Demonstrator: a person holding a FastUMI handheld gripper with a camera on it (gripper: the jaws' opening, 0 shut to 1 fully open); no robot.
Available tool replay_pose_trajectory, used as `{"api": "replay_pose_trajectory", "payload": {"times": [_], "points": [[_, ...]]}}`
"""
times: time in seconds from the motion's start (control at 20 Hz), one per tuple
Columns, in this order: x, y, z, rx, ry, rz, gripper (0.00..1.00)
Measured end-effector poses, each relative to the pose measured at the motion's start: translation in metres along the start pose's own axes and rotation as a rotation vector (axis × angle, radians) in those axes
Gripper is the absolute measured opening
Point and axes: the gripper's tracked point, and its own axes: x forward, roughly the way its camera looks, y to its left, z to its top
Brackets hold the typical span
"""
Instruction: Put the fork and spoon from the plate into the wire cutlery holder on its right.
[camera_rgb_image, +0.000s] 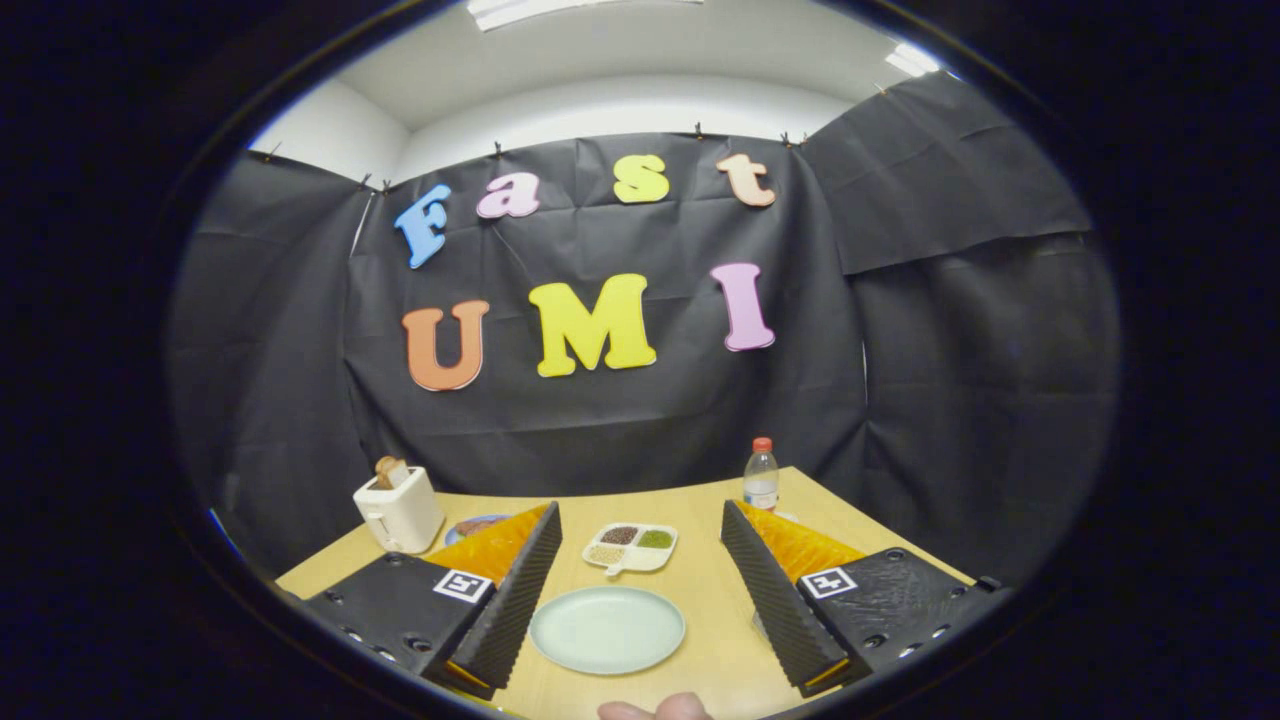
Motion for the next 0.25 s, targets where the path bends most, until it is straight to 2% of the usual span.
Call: {"api": "replay_pose_trajectory", "payload": {"times": [0.25], "points": [[-0.0020,-0.0059,0.0004,0.025,0.002,-0.001,0.96]]}}
